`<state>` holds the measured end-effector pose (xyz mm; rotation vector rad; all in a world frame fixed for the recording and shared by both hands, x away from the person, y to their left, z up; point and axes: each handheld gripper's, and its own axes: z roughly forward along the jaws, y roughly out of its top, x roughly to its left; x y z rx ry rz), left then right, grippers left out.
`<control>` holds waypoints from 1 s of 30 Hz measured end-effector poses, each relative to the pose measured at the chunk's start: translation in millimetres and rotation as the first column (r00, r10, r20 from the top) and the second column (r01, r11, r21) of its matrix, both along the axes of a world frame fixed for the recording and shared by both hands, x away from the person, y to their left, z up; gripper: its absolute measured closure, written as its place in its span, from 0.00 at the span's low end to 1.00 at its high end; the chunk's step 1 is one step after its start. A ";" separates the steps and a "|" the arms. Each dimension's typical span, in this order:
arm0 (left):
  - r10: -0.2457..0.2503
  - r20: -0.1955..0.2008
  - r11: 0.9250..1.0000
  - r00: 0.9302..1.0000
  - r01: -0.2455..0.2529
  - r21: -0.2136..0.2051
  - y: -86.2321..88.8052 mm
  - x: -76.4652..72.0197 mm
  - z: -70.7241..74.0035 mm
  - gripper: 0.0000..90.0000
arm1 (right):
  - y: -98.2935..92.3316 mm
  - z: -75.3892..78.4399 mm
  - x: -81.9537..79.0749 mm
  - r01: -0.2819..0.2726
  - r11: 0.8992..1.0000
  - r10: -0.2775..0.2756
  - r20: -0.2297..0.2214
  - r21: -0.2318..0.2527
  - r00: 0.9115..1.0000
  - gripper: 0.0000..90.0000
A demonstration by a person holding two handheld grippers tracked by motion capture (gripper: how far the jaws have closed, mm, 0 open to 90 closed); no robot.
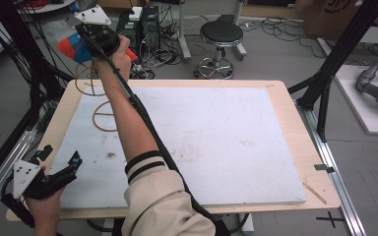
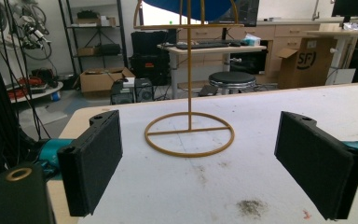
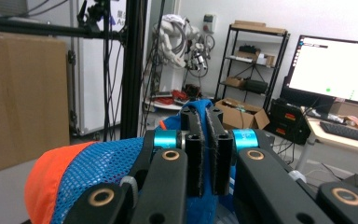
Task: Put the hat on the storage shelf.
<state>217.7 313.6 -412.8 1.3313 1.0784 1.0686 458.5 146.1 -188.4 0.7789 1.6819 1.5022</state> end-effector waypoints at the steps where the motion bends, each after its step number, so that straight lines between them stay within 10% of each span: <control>1: 0.000 0.001 1.000 1.000 0.000 -0.002 0.2 0.0 0.0 0.17 | 1.7 -2.6 0.7 -0.001 1.000 0.001 -0.003 -0.004 1.000 0.98; 30: 0.008 -0.003 1.000 1.000 -0.008 -0.010 3.5 -0.4 -0.4 0.17 | 11.9 -37.1 14.9 0.019 0.999 -0.021 -0.073 -0.034 0.997 0.89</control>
